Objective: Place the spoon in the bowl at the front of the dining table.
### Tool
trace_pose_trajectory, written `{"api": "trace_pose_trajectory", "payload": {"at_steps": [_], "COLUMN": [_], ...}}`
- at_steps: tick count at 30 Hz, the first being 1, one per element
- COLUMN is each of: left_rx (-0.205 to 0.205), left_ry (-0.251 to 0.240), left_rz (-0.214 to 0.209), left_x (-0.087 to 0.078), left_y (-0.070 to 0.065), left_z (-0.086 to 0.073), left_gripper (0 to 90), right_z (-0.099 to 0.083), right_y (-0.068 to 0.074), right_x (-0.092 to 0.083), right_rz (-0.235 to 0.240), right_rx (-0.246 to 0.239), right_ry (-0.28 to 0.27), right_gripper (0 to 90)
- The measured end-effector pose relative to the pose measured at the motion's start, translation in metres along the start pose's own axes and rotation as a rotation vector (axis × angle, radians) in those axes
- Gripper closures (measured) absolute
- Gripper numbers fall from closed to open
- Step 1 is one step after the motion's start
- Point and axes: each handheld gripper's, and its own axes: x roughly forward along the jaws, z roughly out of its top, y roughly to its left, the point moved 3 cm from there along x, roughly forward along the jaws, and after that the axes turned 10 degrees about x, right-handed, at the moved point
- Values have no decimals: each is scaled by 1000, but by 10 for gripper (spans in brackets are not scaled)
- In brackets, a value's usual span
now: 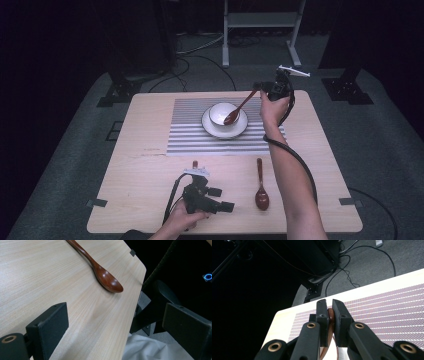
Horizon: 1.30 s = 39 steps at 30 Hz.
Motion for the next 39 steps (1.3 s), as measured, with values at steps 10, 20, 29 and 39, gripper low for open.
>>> {"api": "trace_pose_trajectory", "payload": {"at_steps": [10, 20, 29, 39], "left_rx": [-1, -1, 0, -2], "left_ry": [-3, -3, -2, -5], "left_rz": [3, 3, 6, 9], "left_x": [-1, -1, 0, 0], "left_y": [0, 0, 0, 0], "left_z": [0, 0, 0, 0], "left_gripper": [55, 55, 55, 55], "right_z": [-7, -17, -22, -23], "right_y": [-2, -14, -26, -35], "right_x": [6, 17, 19, 17], "right_rz": [-4, -25, -39, -35], "right_rx": [-16, -11, -6, 1], "right_ry": [32, 130, 180, 203], "right_gripper": [812, 727, 674, 651]}}
